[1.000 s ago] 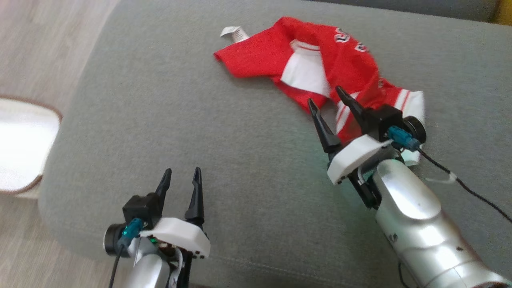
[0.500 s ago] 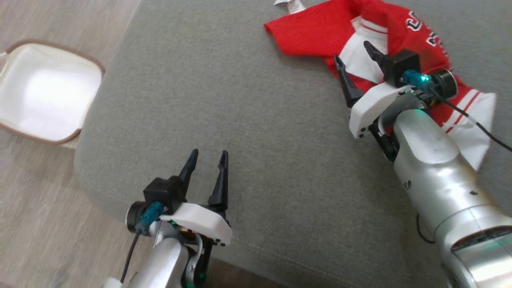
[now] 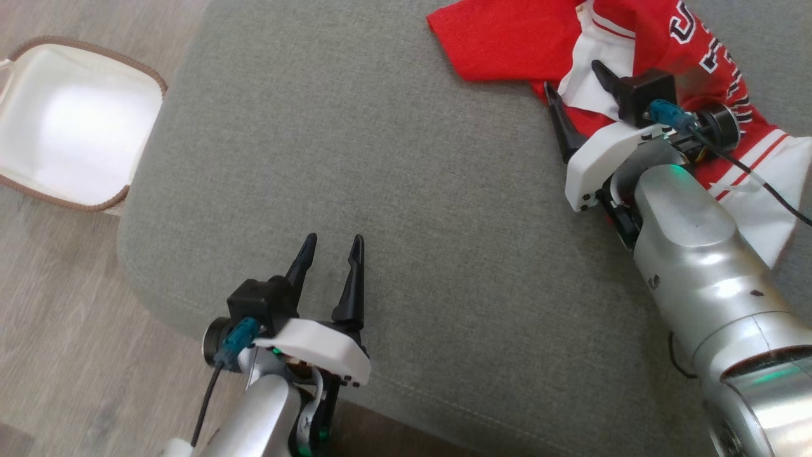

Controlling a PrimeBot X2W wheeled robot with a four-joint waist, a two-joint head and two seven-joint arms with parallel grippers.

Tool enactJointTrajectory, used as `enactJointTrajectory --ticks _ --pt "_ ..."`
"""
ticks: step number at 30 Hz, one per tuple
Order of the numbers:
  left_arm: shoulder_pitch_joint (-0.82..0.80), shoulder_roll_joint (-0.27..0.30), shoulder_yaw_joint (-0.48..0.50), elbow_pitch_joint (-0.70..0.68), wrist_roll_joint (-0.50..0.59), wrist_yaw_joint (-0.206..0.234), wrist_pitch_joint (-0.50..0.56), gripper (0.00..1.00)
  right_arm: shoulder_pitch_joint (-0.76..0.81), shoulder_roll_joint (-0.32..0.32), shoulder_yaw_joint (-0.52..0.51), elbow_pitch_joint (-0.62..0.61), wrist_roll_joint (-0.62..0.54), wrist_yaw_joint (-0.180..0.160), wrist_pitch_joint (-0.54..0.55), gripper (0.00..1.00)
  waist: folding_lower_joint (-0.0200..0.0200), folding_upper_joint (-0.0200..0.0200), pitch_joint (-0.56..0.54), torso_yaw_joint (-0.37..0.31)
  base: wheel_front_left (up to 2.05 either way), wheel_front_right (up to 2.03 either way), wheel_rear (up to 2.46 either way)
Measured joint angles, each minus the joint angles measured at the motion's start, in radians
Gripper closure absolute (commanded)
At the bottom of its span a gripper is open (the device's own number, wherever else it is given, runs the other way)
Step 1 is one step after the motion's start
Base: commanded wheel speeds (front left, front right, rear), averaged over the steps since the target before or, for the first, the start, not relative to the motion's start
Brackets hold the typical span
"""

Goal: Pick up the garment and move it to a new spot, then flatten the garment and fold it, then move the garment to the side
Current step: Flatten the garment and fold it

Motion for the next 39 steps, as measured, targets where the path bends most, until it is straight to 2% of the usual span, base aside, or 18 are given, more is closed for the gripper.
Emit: enactJointTrajectory --ticks 2,5,8,9,10,11,12,13,20,31,34,39 --pt "-0.003 0.0 -0.001 0.0 -0.002 0.0 0.0 0.0 0.0 0.0 -0.006 0.004 -0.004 0.0 0.0 0.0 0.0 0.0 -0.001 -0.006 0.0 0.0 0.0" --pt "-0.01 0.0 -0.005 0.0 -0.002 0.0 0.0 0.0 0.001 0.001 -0.009 0.008 -0.004 0.0 -0.003 0.05 0.0 0.0 -0.006 -0.016 0.0 0.0 0.0" --pt "-0.015 0.0 -0.008 0.0 -0.002 -0.001 0.0 0.0 0.001 0.001 -0.011 0.009 -0.005 0.0 -0.003 0.05 0.0 0.0 -0.007 -0.024 0.0 0.0 0.0" --pt "-0.015 0.0 -0.013 0.001 -0.004 -0.002 0.0 0.0 0.001 0.001 -0.016 0.011 -0.011 0.0 -0.003 0.08 0.0001 0.0 -0.008 -0.025 0.0 0.0 0.0" --pt "-0.015 0.0 -0.018 0.003 -0.008 -0.002 0.0 0.0 0.003 0.001 -0.021 0.013 -0.015 0.0 -0.003 0.18 0.0001 0.0 -0.011 -0.025 0.0 0.0 0.0" --pt "-0.015 0.0 -0.024 0.005 -0.009 -0.003 0.0 0.0 0.005 0.0 -0.025 0.015 -0.02 0.0 -0.003 0.39 0.0 0.0 -0.016 -0.024 0.0 0.0 0.0" --pt "-0.015 0.0 -0.027 0.007 -0.009 -0.006 0.0 0.0 0.006 0.0 -0.03 0.019 -0.024 0.0 -0.003 0.76 -0.0001 0.0 -0.021 -0.023 0.0 0.0 0.0" --pt "-0.015 0.0 -0.028 0.008 -0.015 -0.006 0.0 0.0 0.009 -0.001 -0.037 0.022 -0.03 0.0 -0.003 1.0 -0.0001 0.0 -0.025 -0.022 0.0 0.0 0.0" --pt "-0.011 0.0 -0.021 0.029 -0.024 -0.006 0.0 0.0 0.053 -0.003 -0.058 -0.024 -0.047 0.0 -0.003 1.0 0.0 0.0 -0.059 -0.017 0.0 0.0 0.0" --pt "0.064 0.002 0.038 0.058 0.021 -0.021 0.0 0.0 0.092 -0.008 -0.055 -0.282 0.036 0.0 -0.003 1.0 -0.0001 0.0 -0.216 -0.098 0.0 0.0 0.0" --pt "0.074 0.003 0.044 0.059 0.033 -0.027 0.0 0.0 0.096 -0.042 -0.041 -0.348 0.041 0.0 -0.003 1.0 -0.0001 0.0 -0.254 -0.141 0.0 0.0 0.0" --pt "0.094 0.006 0.076 0.062 0.047 -0.028 0.0 0.0 0.095 -0.14 -0.029 -0.469 0.052 0.0 -0.003 1.0 -0.0001 0.0 -0.307 -0.219 0.0 0.0 0.0"
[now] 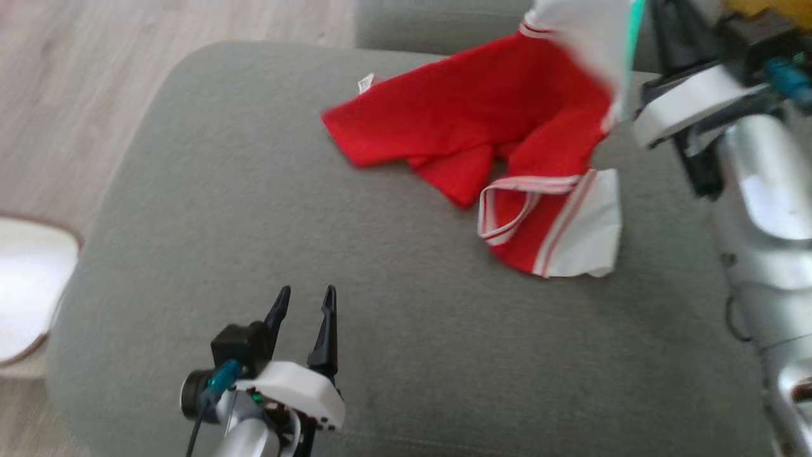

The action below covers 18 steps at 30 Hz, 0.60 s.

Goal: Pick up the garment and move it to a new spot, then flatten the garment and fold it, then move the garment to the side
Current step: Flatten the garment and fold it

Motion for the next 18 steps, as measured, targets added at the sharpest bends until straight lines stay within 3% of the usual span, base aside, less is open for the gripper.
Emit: enactJointTrajectory --ticks 9,13,18 --pt "0.022 0.001 0.024 0.001 0.001 0.0 0.0 0.0 0.014 -0.201 0.043 -0.191 -0.008 0.0 -0.006 1.0 0.0 0.0 -0.043 -0.164 0.0 0.0 0.0" --pt "0.021 0.001 0.025 0.002 0.001 0.0 0.0 0.0 0.124 -0.217 0.072 -0.254 0.034 0.0 -0.006 1.0 0.0 0.0 -0.039 -0.209 0.0 0.0 0.0" --pt "0.015 0.002 0.031 0.005 0.001 0.0 0.0 0.0 0.401 -0.205 0.037 -0.291 0.081 0.0 -0.006 1.0 0.0 0.0 -0.016 -0.228 0.0 0.0 0.0"
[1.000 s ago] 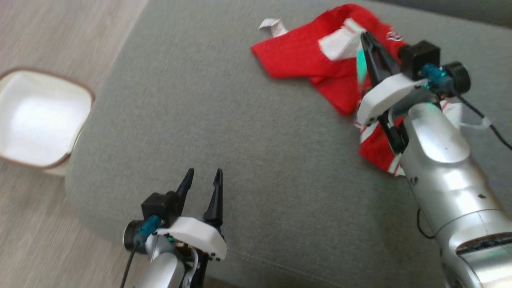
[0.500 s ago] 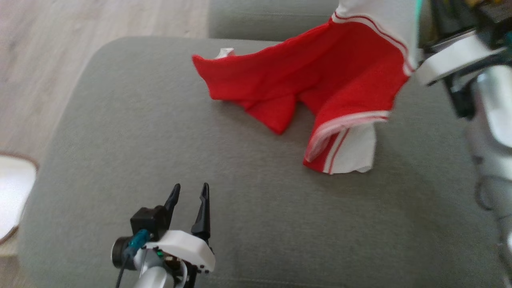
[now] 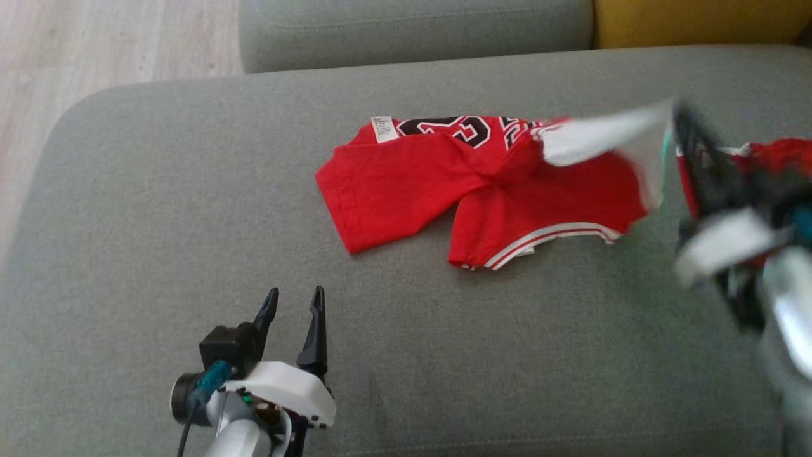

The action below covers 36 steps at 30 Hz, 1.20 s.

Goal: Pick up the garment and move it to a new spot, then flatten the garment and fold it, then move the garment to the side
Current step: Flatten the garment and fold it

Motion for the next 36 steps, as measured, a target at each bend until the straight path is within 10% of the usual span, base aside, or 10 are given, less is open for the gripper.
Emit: enactJointTrajectory --ticks 4,6,36 --pt "-0.018 0.0 0.012 0.008 0.006 -0.008 0.0 0.0 0.19 0.059 -0.04 0.055 0.004 0.0 0.008 1.0 0.0 0.0 0.025 -0.009 0.0 0.0 0.0" --pt "-0.05 0.0 0.026 0.02 0.007 -0.008 0.0 0.0 0.24 0.1 -0.068 0.077 0.003 0.0 0.01 0.0 0.0 0.0 0.043 -0.014 0.0 0.0 0.0" --pt "-0.596 -0.014 0.195 0.447 0.025 -0.211 0.0 0.0 0.081 0.304 -0.095 -0.038 -0.04 0.0 0.006 0.0 0.0002 0.0 0.297 -0.155 0.0 0.0 0.0"
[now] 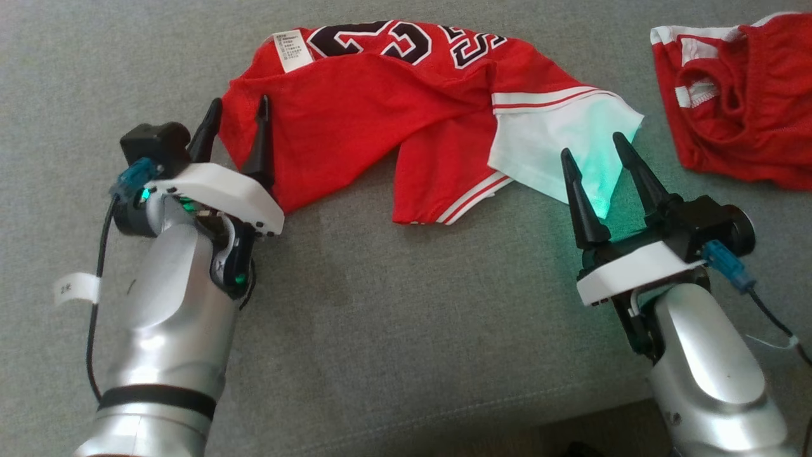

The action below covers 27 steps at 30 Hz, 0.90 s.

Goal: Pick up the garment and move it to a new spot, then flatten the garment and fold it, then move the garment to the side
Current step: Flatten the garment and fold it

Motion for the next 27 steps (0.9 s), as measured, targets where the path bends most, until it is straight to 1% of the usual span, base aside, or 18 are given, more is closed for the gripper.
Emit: enactJointTrajectory --ticks 12,13,14,15,16,18,21,27 --pt "0.0 0.0 -0.011 -0.004 -0.023 -0.017 0.0 0.0 -0.001 0.018 0.0 -0.006 0.001 0.0 0.0 0.0 -0.0001 0.0 0.007 -0.012 0.0 0.0 0.0" --pt "0.0 0.0 -0.011 -0.005 -0.024 -0.017 0.0 0.2 -0.001 0.019 0.0 -0.006 0.001 0.0 0.0 0.0 -0.0001 0.0 0.008 -0.013 0.0 0.0 0.0" --pt "0.0 0.0 -0.011 -0.006 -0.024 -0.017 0.0 0.58 -0.001 0.02 0.0 -0.006 0.001 0.0 0.0 0.0 -0.0001 0.0 0.008 -0.013 0.0 0.0 0.0" --pt "0.0 0.0 -0.012 -0.007 -0.024 -0.017 0.0 0.91 -0.001 0.02 0.0 -0.005 0.002 0.0 0.0 0.0 -0.0001 0.0 0.009 -0.013 0.0 0.0 0.0" --pt "0.0 0.0 -0.012 -0.007 -0.024 -0.017 0.0 1.0 -0.001 0.021 0.0 -0.004 0.002 0.0 0.0 0.0 -0.0001 0.0 0.008 -0.013 0.0 0.0 0.0" --pt "0.0 0.0 -0.009 -0.03 -0.009 -0.017 0.0 1.0 -0.001 0.024 -0.002 -0.004 0.002 0.0 0.0 0.0 -0.0001 0.0 0.008 -0.012 0.0 0.0 0.0" --pt "0.0 -0.001 0.002 -0.104 0.04 -0.017 0.0 1.0 -0.001 0.027 -0.018 -0.002 0.007 0.0 0.0 0.0 0.0 0.0 0.004 -0.002 0.0 0.0 0.0" --pt "0.04 -0.001 0.015 -0.325 0.172 -0.017 0.0 1.0 0.005 0.033 -0.043 0.017 0.012 0.0 0.0 0.0 -0.0001 0.0 -0.043 0.035 0.0 0.0 0.0"
